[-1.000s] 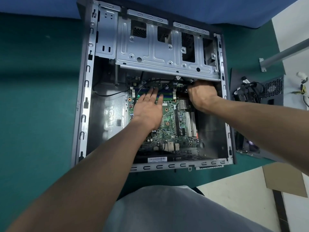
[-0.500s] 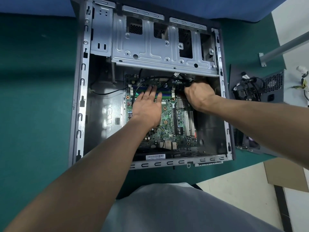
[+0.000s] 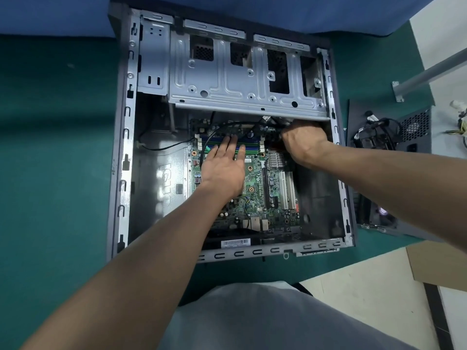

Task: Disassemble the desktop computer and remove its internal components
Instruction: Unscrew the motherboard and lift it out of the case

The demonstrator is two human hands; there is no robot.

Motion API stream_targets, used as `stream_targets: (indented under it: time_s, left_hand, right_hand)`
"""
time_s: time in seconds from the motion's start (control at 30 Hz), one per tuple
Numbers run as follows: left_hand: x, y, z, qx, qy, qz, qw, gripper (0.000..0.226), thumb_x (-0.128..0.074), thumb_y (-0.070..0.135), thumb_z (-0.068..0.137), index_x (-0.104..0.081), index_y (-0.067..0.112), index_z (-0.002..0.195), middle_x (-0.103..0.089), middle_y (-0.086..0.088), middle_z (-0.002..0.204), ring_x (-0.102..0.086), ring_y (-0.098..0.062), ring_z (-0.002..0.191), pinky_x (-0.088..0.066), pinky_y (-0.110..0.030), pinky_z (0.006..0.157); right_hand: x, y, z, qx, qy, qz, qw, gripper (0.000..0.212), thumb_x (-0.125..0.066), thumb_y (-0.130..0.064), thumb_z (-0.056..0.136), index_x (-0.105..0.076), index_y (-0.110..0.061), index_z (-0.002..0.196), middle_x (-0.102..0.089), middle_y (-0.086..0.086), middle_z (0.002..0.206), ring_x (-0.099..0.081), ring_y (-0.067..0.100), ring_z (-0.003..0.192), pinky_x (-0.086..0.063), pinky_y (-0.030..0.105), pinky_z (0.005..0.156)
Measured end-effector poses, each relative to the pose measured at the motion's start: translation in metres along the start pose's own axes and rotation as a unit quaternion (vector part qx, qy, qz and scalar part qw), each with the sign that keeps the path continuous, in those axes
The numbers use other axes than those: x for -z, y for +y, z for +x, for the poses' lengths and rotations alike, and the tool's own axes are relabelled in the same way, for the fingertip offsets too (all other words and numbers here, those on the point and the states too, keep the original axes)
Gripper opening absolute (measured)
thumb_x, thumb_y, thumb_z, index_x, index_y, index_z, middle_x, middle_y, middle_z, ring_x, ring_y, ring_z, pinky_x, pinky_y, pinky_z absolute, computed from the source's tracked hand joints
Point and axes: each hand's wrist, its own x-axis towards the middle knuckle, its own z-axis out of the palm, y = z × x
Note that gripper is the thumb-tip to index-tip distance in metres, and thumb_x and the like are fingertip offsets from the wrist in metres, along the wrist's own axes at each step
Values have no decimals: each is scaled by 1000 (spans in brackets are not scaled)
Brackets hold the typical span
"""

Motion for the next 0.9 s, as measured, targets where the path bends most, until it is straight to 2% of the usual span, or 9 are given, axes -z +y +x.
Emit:
stream_targets:
  time_s: [0.07, 0.17, 0.33, 0.43, 0.5, 0.57, 0.63, 0.77, 0.9]
  left_hand:
    - [0, -1, 0, 1, 0, 2, 1000, 81, -46, 9, 96, 10, 16, 153, 20, -11, 159, 15, -26, 147, 2, -43, 121]
    - [-1, -1, 0, 1, 1, 1, 1000, 83, -47, 8, 95, 10, 16, 153, 20, -11, 159, 15, -26, 147, 1, -43, 121]
    - [-2, 0, 2, 4, 2, 6, 1000, 91, -56, 8, 91, 11, 16, 153, 19, -11, 159, 14, -26, 148, 2, -42, 121]
    - [-2, 1, 2, 7, 8, 5, 1000, 91, -57, 9, 91, 8, 15, 153, 17, -12, 160, 13, -26, 148, 1, -42, 121]
    - [-2, 1, 3, 5, 12, 3, 1000, 90, -57, 9, 90, 6, 15, 154, 16, -12, 160, 12, -25, 148, 1, -41, 120]
    - [-2, 1, 3, 5, 13, 1, 1000, 92, -59, 9, 88, 6, 15, 154, 16, -11, 160, 12, -25, 148, 2, -41, 119]
    - [-2, 0, 3, 4, 11, 0, 1000, 92, -58, 9, 88, 7, 15, 154, 15, -11, 160, 13, -25, 148, 4, -41, 118]
    - [-3, 0, 3, 3, 16, 1, 1000, 90, -54, 7, 89, 7, 15, 153, 15, -11, 160, 12, -25, 148, 4, -41, 119]
    - [-3, -1, 3, 4, 18, -4, 1000, 85, -52, 11, 93, 7, 17, 154, 16, -10, 160, 12, -24, 148, 3, -41, 119]
  right_hand:
    - [3, 1, 1, 1, -5, -16, 1000, 23, -38, -12, 101, -55, -6, 115, -62, 10, 95, -56, 23, 70, -43, 31, 57]
    - [-1, -5, -11, 44, -3, -61, 997, 22, -38, -13, 99, -60, -12, 100, -54, 0, 68, -47, 15, 54, -41, 30, 52]
    - [-12, -21, -35, 115, 163, -39, 979, 20, -53, -14, 83, -63, -5, 99, -67, 12, 92, -56, 28, 90, -41, 40, 82]
    - [-16, -34, -42, 135, 131, 31, 982, 26, -56, -15, 80, -64, -6, 103, -67, 12, 97, -57, 29, 96, -37, 42, 93]
    - [-14, -37, -39, 96, 89, 89, 987, 28, -56, -15, 81, -58, -5, 108, -65, 12, 100, -59, 31, 92, -40, 40, 85]
    - [-8, -33, -31, 50, 91, 136, 985, 22, -55, -9, 84, -56, -3, 105, -63, 14, 93, -60, 32, 79, -43, 37, 67]
    - [-1, -26, -17, 13, 83, 105, 991, 10, -50, -2, 88, -58, -5, 93, -62, 10, 78, -57, 28, 64, -44, 33, 56]
    - [4, -20, -1, -3, 16, 2, 1000, 17, -44, -7, 97, -59, -10, 90, -57, 1, 69, -52, 17, 55, -41, 31, 53]
    - [1, -17, 8, -1, -21, -19, 1000, 21, -41, -9, 99, -61, -8, 103, -58, 4, 85, -53, 22, 70, -42, 31, 57]
